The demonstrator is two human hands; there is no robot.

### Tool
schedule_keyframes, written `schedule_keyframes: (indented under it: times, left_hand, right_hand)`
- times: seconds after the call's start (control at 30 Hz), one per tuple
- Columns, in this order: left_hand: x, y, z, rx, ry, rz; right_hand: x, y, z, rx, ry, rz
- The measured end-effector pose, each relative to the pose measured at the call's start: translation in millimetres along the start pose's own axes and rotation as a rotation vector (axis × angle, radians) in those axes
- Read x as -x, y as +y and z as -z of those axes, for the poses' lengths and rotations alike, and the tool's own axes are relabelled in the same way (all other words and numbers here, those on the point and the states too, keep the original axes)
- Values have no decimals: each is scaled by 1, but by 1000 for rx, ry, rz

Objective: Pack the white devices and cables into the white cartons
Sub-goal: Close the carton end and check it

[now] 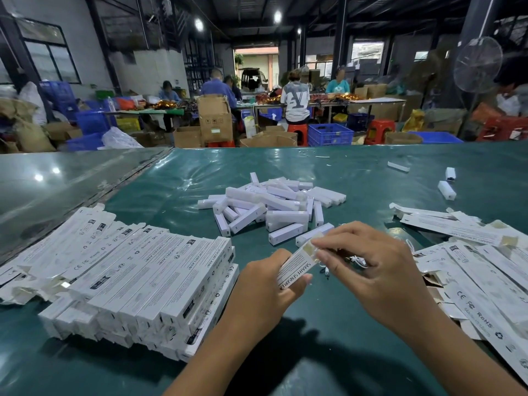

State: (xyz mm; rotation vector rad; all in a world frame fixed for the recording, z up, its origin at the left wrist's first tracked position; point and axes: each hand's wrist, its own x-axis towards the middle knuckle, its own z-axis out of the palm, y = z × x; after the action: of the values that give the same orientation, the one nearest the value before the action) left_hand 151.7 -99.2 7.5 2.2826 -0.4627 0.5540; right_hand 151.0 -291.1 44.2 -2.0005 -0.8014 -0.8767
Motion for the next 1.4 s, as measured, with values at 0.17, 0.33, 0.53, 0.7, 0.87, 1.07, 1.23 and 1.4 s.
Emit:
schedule_keyframes:
  times: [0.17, 0.33, 0.53, 0.7, 0.87, 1.07, 1.23, 1.4]
  left_hand:
    - [2, 2, -1, -19, 12, -39]
    - [1, 2, -6, 80, 65, -8]
    - [3, 7, -7, 290, 132, 17]
    - [8, 15, -15, 456, 54, 77]
    - [10, 16, -19, 592, 158, -27]
    - [10, 13, -21, 493, 280, -193]
    - [10, 17, -19, 439, 284, -233]
    - [13, 23, -21, 461, 239, -235]
  right_hand:
    - [2, -5, -4, -166, 15, -161]
    - [5, -10, -11, -39, -24, -138]
    - [6, -16, -7, -34, 49, -48]
    - [7, -16, -7, 32, 17, 88]
    - [7, -16, -7, 26, 11, 98]
    - [10, -14, -6, -183, 89, -60]
    - [5, -15, -12, -543, 235, -345]
    - [2, -10, -10, -603, 0, -494]
